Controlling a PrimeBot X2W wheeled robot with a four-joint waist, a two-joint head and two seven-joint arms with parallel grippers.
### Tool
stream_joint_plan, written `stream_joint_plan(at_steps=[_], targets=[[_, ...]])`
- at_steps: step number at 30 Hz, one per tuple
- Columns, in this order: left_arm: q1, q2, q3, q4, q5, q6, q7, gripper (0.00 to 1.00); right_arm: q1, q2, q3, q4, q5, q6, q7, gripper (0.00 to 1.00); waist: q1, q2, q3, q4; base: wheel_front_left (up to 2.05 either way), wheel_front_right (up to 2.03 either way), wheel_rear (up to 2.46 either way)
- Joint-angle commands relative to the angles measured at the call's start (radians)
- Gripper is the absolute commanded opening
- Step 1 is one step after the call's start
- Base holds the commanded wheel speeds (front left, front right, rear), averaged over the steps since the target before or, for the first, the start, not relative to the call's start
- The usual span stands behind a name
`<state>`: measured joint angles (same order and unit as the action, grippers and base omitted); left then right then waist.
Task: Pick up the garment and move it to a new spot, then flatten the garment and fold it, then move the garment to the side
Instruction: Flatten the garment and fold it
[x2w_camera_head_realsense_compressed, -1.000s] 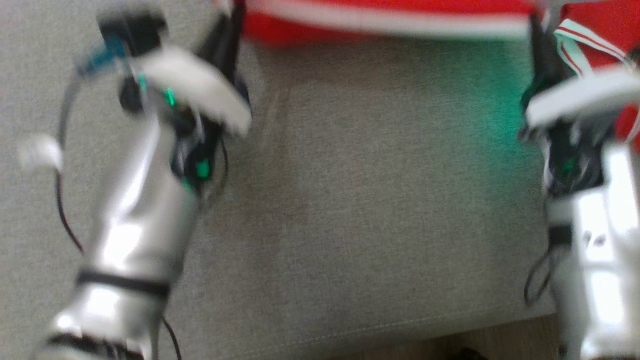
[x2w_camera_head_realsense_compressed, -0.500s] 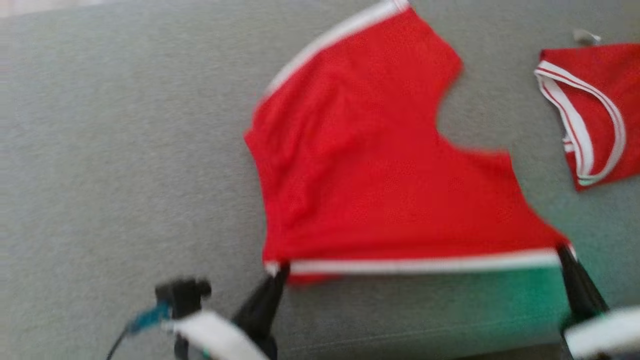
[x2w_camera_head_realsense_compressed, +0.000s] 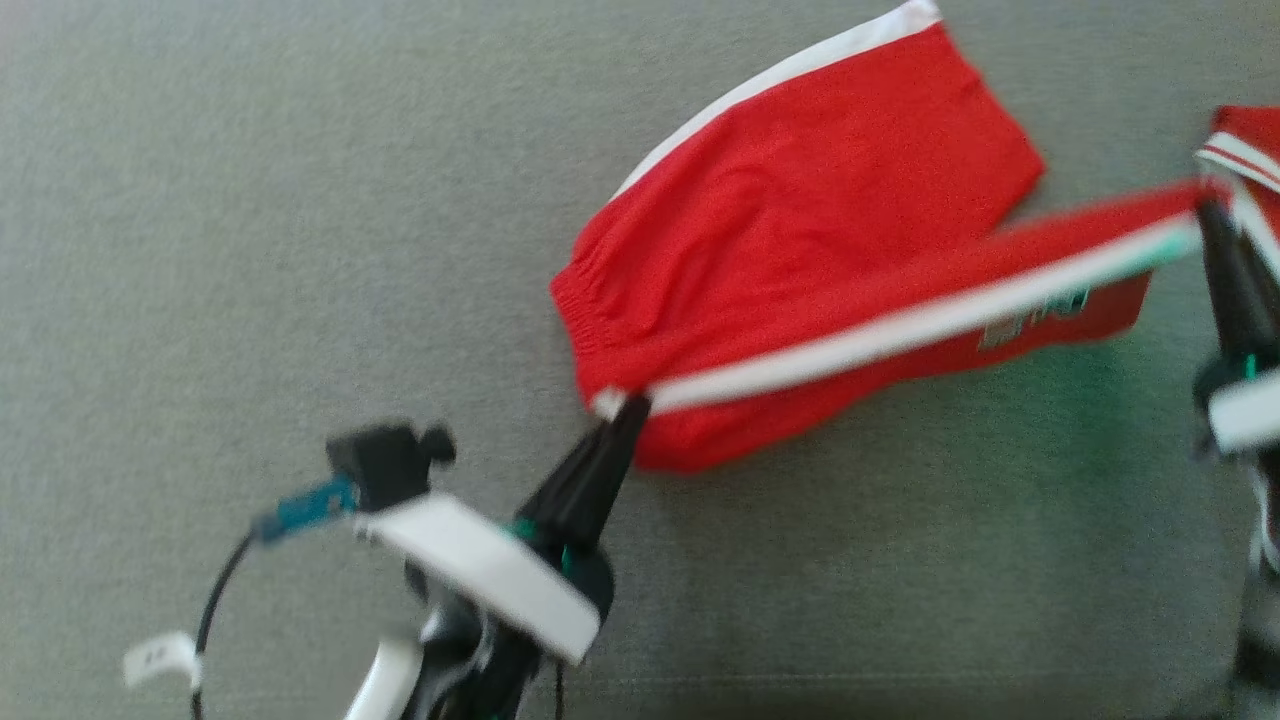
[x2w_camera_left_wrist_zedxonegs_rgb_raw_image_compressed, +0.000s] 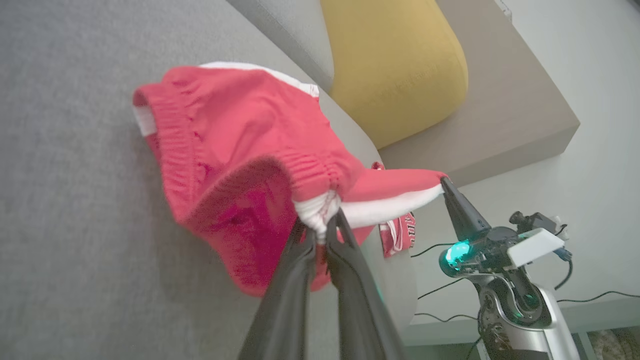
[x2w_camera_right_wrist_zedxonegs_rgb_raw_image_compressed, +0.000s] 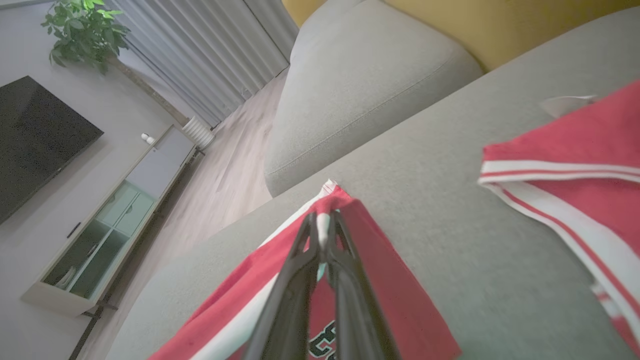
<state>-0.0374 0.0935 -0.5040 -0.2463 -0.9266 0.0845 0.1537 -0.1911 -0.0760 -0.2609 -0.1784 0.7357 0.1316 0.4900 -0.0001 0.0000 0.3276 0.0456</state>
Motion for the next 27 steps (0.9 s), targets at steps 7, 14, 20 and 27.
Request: stream_joint_plan(at_steps=[7,14,20,27], targets=[[-0.219,-0.038,0.015,0.042,-0.065,0.075,0.014,0.0,-0.316,-0.035,0.02,0.203,-0.085,-0.001,0.094,0.0,0.0001,0.0,0.081,0.086,0.0,0.0,0.0],[-0.399,-0.043,-0.009,0.242,-0.127,0.132,-0.079,0.0,-0.521,-0.08,0.037,0.436,-0.161,-0.001,0.074,0.0,0.0001,0.0,0.118,0.14,0.0,0.0,0.0],[-0.506,-0.043,-0.087,0.357,-0.209,0.126,-0.15,0.0,-0.617,-0.105,0.09,0.559,-0.188,-0.001,0.039,0.0,0.0001,0.0,0.143,0.156,0.0,0.0,0.0],[-0.602,-0.043,-0.165,0.473,-0.246,0.145,-0.225,0.07,-0.686,-0.129,0.1,0.684,-0.237,-0.001,-0.051,0.0,0.0001,0.0,0.16,0.167,0.0,0.0,0.0]])
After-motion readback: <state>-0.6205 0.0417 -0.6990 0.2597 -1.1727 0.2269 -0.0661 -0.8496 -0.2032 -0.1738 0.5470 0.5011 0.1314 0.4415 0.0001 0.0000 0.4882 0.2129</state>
